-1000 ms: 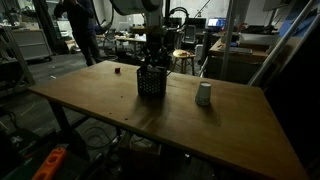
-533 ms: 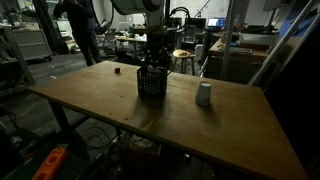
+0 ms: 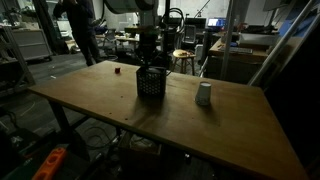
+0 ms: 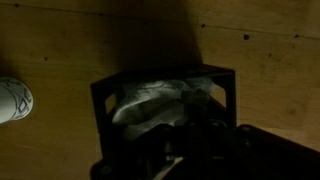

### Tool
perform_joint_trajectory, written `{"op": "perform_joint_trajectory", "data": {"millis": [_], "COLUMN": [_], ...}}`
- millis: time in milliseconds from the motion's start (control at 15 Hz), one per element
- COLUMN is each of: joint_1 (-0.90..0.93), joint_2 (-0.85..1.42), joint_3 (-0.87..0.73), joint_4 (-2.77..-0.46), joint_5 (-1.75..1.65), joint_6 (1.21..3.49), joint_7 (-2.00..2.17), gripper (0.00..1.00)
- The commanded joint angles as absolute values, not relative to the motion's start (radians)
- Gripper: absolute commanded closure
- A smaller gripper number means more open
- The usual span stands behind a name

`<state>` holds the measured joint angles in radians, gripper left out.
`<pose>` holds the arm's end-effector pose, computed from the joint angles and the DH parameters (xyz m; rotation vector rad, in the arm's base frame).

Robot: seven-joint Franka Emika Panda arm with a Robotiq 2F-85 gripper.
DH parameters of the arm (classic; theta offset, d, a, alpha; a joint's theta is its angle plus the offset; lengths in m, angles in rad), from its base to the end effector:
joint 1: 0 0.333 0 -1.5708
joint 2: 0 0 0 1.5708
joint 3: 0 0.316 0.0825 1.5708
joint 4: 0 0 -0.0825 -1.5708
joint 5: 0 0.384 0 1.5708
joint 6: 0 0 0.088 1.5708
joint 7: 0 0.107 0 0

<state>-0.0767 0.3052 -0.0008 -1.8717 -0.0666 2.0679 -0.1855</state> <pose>0.6100 -0.0508 0.3428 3.0863 0.2210 -0.1789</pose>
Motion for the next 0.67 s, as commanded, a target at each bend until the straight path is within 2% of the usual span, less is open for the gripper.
{"op": "perform_joint_trajectory", "data": {"millis": [0, 600], "joint_1": [-0.067, -0.083], "joint_2": [0.253, 0.267], "joint_3": [-0.003, -0.022], "joint_4": [-1.932, -1.938], "joint_5": [-0.051, -0.041], "joint_6": [2.063, 2.065], "joint_7": [-0.180, -0.179], "gripper": [0.94, 0.94]}}
